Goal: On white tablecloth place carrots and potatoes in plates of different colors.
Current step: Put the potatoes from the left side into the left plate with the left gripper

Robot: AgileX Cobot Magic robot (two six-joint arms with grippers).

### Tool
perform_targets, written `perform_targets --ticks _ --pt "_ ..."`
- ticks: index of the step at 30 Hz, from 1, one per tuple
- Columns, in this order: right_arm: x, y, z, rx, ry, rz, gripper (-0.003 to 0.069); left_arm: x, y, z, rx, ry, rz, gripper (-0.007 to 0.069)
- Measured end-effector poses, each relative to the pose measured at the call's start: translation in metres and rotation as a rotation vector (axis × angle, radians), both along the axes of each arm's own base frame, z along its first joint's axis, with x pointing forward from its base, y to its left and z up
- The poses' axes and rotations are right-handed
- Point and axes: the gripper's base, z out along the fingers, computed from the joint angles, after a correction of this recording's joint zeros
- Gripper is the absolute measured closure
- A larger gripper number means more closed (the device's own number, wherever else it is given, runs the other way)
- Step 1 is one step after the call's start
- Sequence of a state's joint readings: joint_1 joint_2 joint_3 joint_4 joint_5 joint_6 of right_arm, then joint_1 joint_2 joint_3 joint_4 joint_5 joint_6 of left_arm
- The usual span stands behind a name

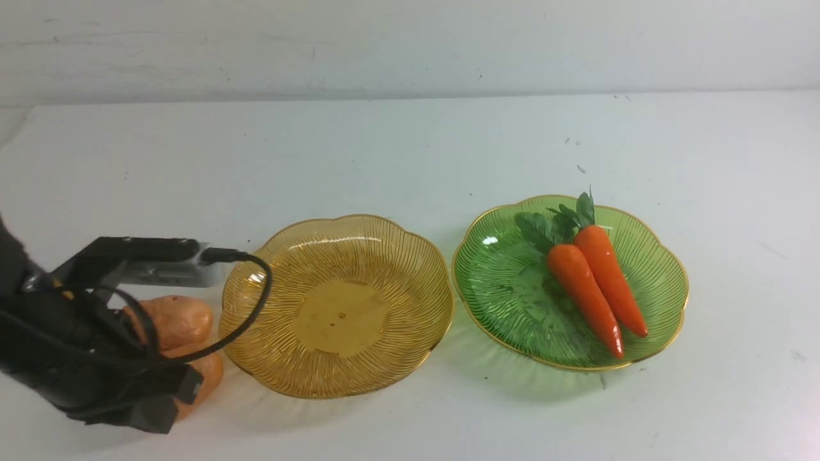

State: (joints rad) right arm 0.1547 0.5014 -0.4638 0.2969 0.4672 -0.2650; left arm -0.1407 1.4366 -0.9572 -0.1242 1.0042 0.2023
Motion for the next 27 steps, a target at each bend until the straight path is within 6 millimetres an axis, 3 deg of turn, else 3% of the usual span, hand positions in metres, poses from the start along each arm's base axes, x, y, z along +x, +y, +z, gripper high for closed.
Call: perform_targets --ticks 7,14,21,27 --pt "0.0 0.0 0.0 0.0 0.001 0.0 0.0674 0.015 0.004 -0.017 0.079 -0.023 -0.055 0.0181" --pt "0.0 0.0 0.0 0.0 0.001 0.0 0.0674 0.027 0.007 -0.036 0.141 -0.014 -0.102 0.0018" --pt "0.0 0.0 0.0 0.0 0.002 0.001 0.0674 0.034 0.006 -0.058 0.148 0.052 -0.108 0.0001" --pt "0.0 0.0 0.0 -0.001 0.004 0.001 0.0674 0.037 0.006 -0.068 0.148 0.081 -0.109 0.0085"
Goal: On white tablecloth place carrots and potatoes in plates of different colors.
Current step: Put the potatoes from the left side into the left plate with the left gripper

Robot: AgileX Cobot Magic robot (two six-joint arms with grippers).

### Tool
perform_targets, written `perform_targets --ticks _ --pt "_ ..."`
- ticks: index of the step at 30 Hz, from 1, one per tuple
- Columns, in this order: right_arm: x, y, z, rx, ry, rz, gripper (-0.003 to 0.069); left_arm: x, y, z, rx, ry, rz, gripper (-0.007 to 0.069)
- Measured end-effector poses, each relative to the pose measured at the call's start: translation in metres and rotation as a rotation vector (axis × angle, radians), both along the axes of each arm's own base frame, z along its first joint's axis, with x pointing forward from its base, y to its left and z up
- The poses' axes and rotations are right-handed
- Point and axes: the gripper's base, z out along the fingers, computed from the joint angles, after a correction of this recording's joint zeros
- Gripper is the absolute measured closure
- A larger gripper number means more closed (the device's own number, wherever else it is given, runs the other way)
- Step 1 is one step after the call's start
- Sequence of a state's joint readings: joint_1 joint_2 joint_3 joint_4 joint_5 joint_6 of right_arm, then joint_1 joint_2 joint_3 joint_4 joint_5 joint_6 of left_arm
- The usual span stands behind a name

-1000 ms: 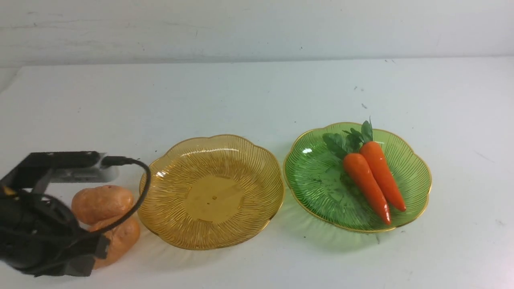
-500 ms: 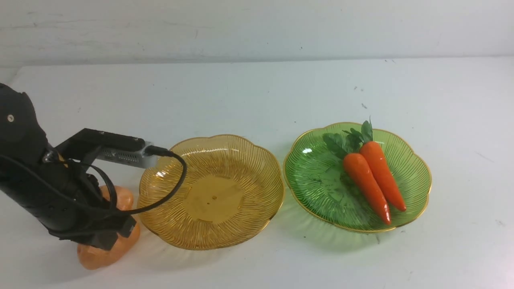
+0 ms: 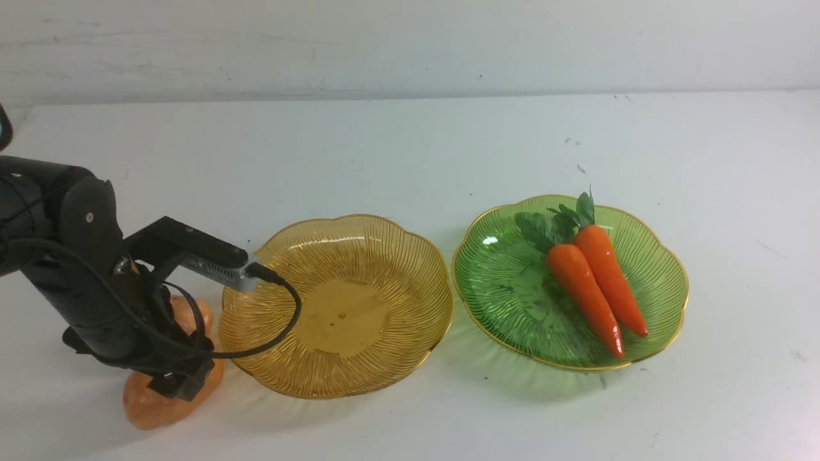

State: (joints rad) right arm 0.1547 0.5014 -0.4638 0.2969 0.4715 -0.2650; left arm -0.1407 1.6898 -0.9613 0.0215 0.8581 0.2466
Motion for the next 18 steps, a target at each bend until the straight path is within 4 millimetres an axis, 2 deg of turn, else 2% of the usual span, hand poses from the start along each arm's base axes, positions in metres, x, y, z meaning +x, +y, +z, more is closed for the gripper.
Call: perform_targets --ticks 5,9,12,16,18 --pt "0.0 0.0 0.0 0.0 0.002 0.0 0.0674 -0.002 0.0 0.001 0.003 0.031 0.023 0.0218" --pt "0.0 0.0 0.0 0.0 0.002 0.0 0.0674 -0.01 0.001 0.012 0.008 0.07 0.067 0.0232" --pt "0.0 0.0 0.0 0.0 0.002 0.0 0.0674 -0.014 0.002 0.037 0.004 0.056 0.094 0.0233" --pt "0.0 0.0 0.0 0.0 0.002 0.0 0.0674 -0.014 -0.002 0.089 -0.055 -0.042 0.116 0.0235" --pt "0.0 0.0 0.0 0.0 0.002 0.0 0.0674 -0.012 -0.006 0.107 -0.105 -0.082 0.129 0.0235"
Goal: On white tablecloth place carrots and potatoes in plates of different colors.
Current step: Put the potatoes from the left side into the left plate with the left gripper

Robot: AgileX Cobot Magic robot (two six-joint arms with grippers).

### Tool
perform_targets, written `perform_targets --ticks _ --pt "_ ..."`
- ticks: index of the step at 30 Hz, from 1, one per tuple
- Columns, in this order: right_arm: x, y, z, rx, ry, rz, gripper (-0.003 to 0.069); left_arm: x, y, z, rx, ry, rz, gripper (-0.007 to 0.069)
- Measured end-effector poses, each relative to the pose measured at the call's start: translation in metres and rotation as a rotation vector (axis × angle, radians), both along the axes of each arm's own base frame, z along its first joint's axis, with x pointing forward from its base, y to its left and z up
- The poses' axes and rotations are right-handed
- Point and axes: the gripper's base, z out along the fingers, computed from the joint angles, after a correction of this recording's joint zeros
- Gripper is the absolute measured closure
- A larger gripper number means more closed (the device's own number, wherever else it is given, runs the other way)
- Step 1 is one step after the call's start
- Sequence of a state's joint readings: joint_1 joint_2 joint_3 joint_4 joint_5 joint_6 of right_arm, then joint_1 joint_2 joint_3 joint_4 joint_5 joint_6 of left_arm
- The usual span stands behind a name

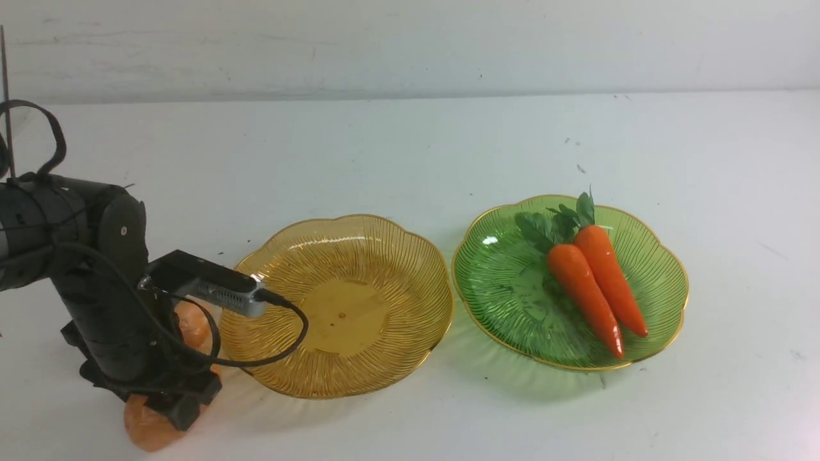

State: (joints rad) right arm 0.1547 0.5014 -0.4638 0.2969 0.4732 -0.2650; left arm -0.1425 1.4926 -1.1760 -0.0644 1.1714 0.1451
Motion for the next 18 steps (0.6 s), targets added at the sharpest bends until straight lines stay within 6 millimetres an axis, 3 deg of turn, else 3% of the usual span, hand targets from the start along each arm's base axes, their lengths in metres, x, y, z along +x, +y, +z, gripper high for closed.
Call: perform_targets --ticks 3,7,18 --pt "0.0 0.0 0.0 0.0 0.0 0.0 0.0674 0.007 -0.012 0.025 -0.137 -0.072 0.026 0.0235" --pt "0.0 0.0 0.0 0.0 0.0 0.0 0.0674 0.02 -0.033 0.032 -0.278 -0.099 0.019 0.0235" --pt "-0.001 0.0 -0.001 0.002 0.015 0.004 0.0674 0.064 -0.109 -0.023 -0.302 -0.066 -0.122 0.018"
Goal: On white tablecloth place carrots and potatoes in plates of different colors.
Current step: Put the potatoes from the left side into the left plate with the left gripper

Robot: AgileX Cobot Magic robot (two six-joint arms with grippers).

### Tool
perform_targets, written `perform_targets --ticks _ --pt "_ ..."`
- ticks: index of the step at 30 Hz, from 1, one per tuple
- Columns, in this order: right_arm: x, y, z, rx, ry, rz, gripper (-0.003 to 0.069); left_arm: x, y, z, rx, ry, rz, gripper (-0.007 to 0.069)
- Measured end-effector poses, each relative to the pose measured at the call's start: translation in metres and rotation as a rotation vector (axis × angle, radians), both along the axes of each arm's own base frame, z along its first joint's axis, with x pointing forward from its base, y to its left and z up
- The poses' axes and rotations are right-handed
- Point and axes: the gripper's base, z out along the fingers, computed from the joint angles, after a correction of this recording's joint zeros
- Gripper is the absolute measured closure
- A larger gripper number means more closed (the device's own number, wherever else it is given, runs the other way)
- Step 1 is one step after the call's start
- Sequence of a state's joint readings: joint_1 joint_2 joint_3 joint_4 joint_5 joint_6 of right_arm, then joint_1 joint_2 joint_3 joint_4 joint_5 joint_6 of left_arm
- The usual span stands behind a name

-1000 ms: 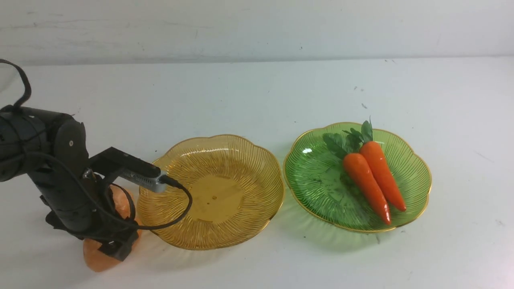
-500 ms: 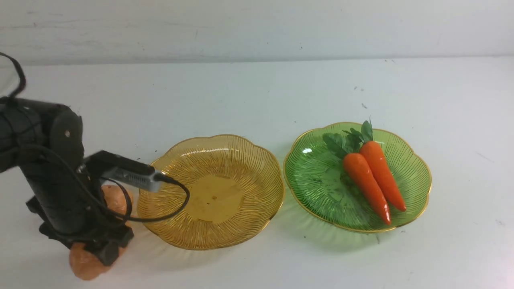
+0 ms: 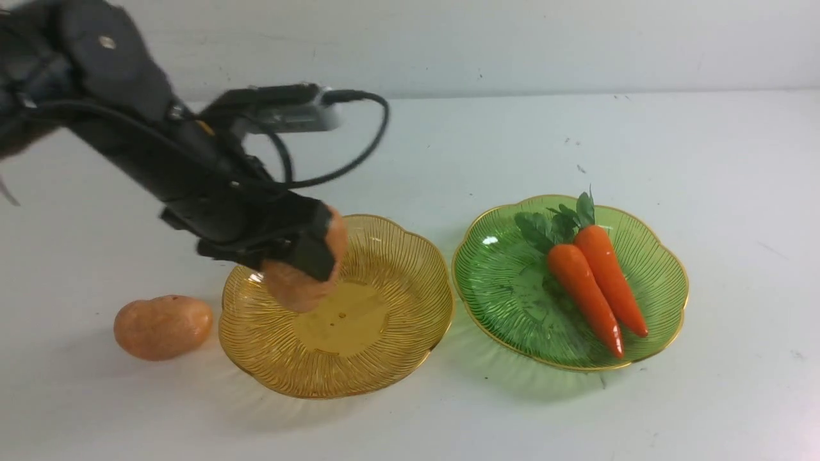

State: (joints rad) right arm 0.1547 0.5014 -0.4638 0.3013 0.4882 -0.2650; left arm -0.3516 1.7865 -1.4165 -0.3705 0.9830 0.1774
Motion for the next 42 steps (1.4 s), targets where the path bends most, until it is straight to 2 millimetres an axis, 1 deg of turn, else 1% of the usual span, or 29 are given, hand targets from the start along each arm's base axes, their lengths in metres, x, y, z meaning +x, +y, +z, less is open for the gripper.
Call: perform_targets --ticks 2,4,8,10,12,13,15,17,18,19,20,21,23,25,26,27,28,29,31,33,36,38,40,42 --pt "0.0 0.0 0.0 0.0 0.0 0.0 0.0674 0.009 -0.011 -0.01 0.022 -0.012 -0.037 0.0135" --pt "0.0 0.0 0.0 0.0 0.0 0.0 0.0674 0.014 -0.017 -0.016 0.028 -0.011 -0.048 0.0097" --pt "0.0 0.0 0.0 0.0 0.0 0.0 0.0674 0.019 -0.02 -0.023 0.037 -0.008 -0.057 0.0029" --pt "0.0 0.0 0.0 0.0 0.0 0.0 0.0674 0.02 -0.019 -0.022 0.047 -0.013 -0.06 0.0018" --pt "0.0 0.0 0.0 0.0 0.001 0.0 0.0674 0.021 -0.018 -0.021 0.056 -0.02 -0.056 0.0025" --pt "0.0 0.0 0.0 0.0 0.001 0.0 0.0674 0.022 -0.017 -0.019 0.06 -0.022 -0.052 0.0035" --pt "0.0 0.0 0.0 0.0 0.001 0.0 0.0674 0.023 -0.015 -0.015 0.067 -0.031 -0.047 0.008" --pt "0.0 0.0 0.0 0.0 0.001 0.0 0.0674 0.024 -0.011 -0.004 0.086 -0.044 -0.052 0.0158" --pt "0.0 0.0 0.0 0.0 0.001 0.0 0.0674 0.024 -0.007 0.003 0.109 -0.045 -0.066 0.0256" --pt "0.0 0.0 0.0 0.0 0.001 0.0 0.0674 0.023 -0.005 0.01 0.123 -0.046 -0.076 0.0305" --pt "0.0 0.0 0.0 0.0 0.001 0.0 0.0674 0.023 -0.002 0.017 0.144 -0.056 -0.083 0.0374" --pt "0.0 0.0 0.0 0.0 0.001 0.0 0.0674 0.022 0.005 0.026 0.18 -0.06 -0.098 0.0461" --pt "0.0 0.0 0.0 0.0 0.001 0.0 0.0674 0.021 0.017 0.038 0.232 -0.077 -0.105 0.0547" --pt "0.0 0.0 0.0 0.0 0.001 0.0 0.0674 0.022 0.03 0.046 0.273 -0.097 -0.096 0.0586" --pt "0.0 0.0 0.0 0.0 0.001 0.0 0.0674 0.021 0.047 0.053 0.309 -0.116 -0.068 0.0609" --pt "0.0 0.0 0.0 0.0 0.001 0.0 0.0674 0.019 0.061 0.054 0.326 -0.112 -0.042 0.0615" --pt "0.0 0.0 0.0 0.0 0.001 0.0 0.0674 0.018 0.07 0.054 0.333 -0.105 -0.026 0.0618" --pt "0.0 0.0 0.0 0.0 0.001 0.0 0.0674 0.014 0.084 0.052 0.339 -0.083 0.005 0.0618" --pt "0.0 0.0 0.0 0.001 0.001 0.0 0.0674 0.005 0.117 0.04 0.34 -0.008 0.077 0.0618" --pt "0.0 0.0 0.0 0.003 0.002 0.0 0.0674 0.001 0.135 0.029 0.329 0.048 0.13 0.0618" --pt "0.0 0.0 0.0 0.007 0.002 0.001 0.0674 -0.003 0.154 0.016 0.294 0.112 0.206 0.0614" --pt "0.0 0.0 0.0 0.009 0.002 0.001 0.0674 -0.003 0.16 0.014 0.284 0.124 0.229 0.0601" --pt "0.0 0.0 0.0 0.011 0.003 0.001 0.0674 -0.004 0.163 0.013 0.277 0.128 0.24 0.0573" --pt "0.0 0.0 0.0 0.011 0.003 0.001 0.0674 -0.002 0.162 0.013 0.269 0.115 0.241 0.051"
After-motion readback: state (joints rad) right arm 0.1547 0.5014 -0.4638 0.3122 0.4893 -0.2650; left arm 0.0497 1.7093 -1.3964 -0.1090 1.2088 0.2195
